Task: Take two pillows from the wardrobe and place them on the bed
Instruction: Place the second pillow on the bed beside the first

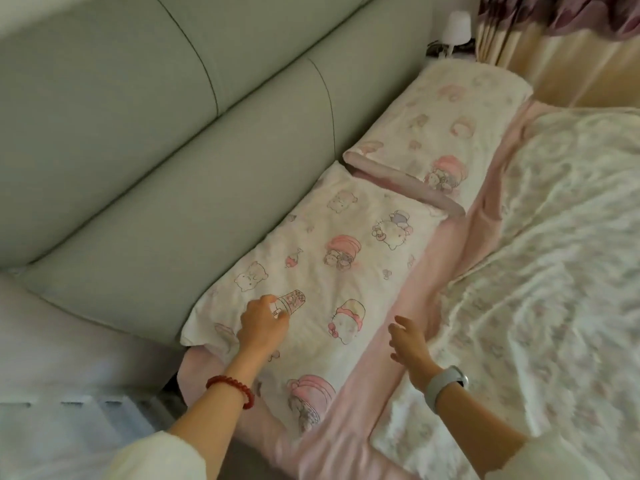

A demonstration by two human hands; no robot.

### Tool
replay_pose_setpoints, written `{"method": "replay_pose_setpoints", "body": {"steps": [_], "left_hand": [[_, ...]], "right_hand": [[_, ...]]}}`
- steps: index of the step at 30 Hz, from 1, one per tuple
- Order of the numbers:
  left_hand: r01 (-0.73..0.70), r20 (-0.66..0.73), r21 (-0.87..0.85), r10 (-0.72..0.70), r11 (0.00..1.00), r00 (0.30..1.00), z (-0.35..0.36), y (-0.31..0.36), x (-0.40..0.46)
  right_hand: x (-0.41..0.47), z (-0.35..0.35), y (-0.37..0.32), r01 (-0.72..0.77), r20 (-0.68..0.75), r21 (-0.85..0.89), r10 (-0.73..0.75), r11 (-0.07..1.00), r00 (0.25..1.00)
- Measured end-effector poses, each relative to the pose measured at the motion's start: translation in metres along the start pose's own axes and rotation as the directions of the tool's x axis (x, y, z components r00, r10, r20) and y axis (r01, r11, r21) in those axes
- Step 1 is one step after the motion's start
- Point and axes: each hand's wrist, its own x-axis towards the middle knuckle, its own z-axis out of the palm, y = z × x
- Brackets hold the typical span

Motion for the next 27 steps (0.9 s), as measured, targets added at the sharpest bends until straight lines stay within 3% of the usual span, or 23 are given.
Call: {"method": "replay_pose_setpoints", "body": {"steps": [6, 11, 15, 21, 24, 27], "left_hand": [[0.019, -0.025, 0.167, -0.016, 0.986, 1.000, 0.007, -0.033, 0.087], [-0.125, -0.013, 0.282, 0.134, 0.951, 0.991, 0.014, -0.037, 0.174], [-0.243, 0.047, 0.159, 0.238, 0.957, 0.970, 0.023, -0.040, 0.243], [-0.137, 0.207, 0.170, 0.101, 0.976, 0.973, 0.039, -0.035, 0.298], [-0.133, 0.147, 0.072, 0.121, 0.989, 0.982, 0.038, -0.024, 0.306], [-0.227, 0.057, -0.059, 0.230, 0.972, 0.972, 0.035, -0.008, 0.294]], "right_hand": [[0.047, 0.030, 0.010, -0.109, -0.018, 0.064, 0.110, 0.992, 0.994], [0.095, 0.062, 0.007, -0.092, -0.125, 0.183, 0.116, 0.979, 0.985], [0.131, 0.085, 0.006, -0.004, -0.272, 0.288, 0.086, 0.958, 0.959], [0.159, 0.093, 0.011, 0.025, -0.384, 0.426, 0.156, 0.904, 0.910], [0.157, 0.097, -0.002, 0.084, -0.501, 0.360, 0.117, 0.929, 0.857], [0.144, 0.093, -0.021, 0.203, -0.687, 0.222, 0.005, 0.954, 0.727]]}}
